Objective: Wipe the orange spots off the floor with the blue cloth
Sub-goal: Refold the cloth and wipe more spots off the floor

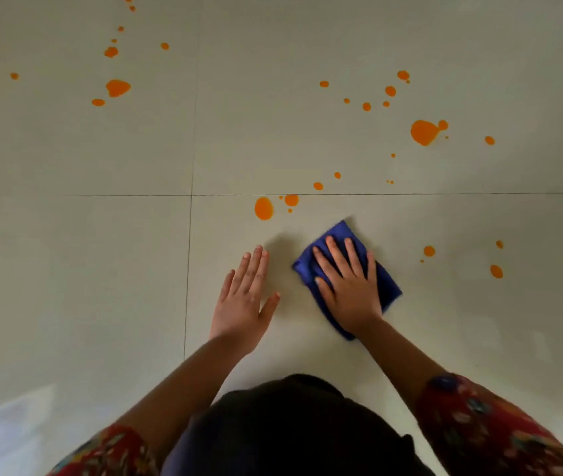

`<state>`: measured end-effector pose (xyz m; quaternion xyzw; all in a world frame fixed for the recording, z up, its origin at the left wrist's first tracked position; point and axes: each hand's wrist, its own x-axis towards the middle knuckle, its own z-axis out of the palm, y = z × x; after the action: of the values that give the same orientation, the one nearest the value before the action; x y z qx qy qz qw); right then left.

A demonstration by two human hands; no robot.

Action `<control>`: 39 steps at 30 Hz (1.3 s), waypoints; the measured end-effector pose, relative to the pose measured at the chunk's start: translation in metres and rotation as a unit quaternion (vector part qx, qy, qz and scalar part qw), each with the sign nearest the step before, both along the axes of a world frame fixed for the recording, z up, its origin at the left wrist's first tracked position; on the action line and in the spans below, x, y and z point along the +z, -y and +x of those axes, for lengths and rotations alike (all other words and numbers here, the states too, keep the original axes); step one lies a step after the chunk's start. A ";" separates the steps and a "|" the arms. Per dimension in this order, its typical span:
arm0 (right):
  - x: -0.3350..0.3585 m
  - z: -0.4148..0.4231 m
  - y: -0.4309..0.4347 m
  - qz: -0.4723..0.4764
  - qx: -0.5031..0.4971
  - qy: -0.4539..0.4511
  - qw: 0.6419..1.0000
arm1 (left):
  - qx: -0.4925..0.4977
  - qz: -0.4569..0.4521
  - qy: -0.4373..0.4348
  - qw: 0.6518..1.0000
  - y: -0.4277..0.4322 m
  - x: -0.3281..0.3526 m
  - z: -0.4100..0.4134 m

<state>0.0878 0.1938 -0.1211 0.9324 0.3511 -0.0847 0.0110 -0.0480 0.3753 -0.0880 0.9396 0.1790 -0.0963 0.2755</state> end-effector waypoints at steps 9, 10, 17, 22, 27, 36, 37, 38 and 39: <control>0.000 -0.037 0.098 0.001 -0.022 -0.020 1.000 | -0.060 0.028 -0.019 0.998 0.009 -0.014 0.023; -0.002 -0.021 0.089 0.002 -0.085 -0.012 0.996 | -0.071 0.035 -0.020 0.997 0.011 -0.016 0.023; -0.004 -0.038 0.026 0.019 0.016 -0.029 0.999 | -0.086 0.065 -0.013 0.994 0.013 -0.029 0.019; -0.003 -0.001 0.098 0.041 -0.112 -0.025 0.993 | -0.084 0.090 0.003 0.992 0.013 -0.032 0.018; -0.006 0.045 0.008 0.083 -0.158 0.007 0.984 | -0.074 0.089 0.007 0.993 0.014 -0.036 0.018; -0.005 0.019 0.083 0.096 -0.081 -0.048 0.991 | -0.075 0.078 0.016 0.994 0.013 -0.036 0.016; -0.005 0.039 0.073 0.096 -0.142 -0.029 0.985 | -0.072 0.078 0.017 0.994 0.013 -0.036 0.017; -0.003 0.051 0.055 0.099 -0.185 -0.015 0.978 | -0.070 0.079 0.018 0.994 0.014 -0.036 0.016; -0.002 0.053 0.036 0.099 -0.200 -0.010 0.975 | -0.069 0.079 0.018 0.994 0.014 -0.036 0.017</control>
<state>0.1412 0.1576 -0.1226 0.9792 0.1647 -0.0595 -0.1021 -0.0311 0.3612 -0.1239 0.9702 0.1154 -0.0836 0.1962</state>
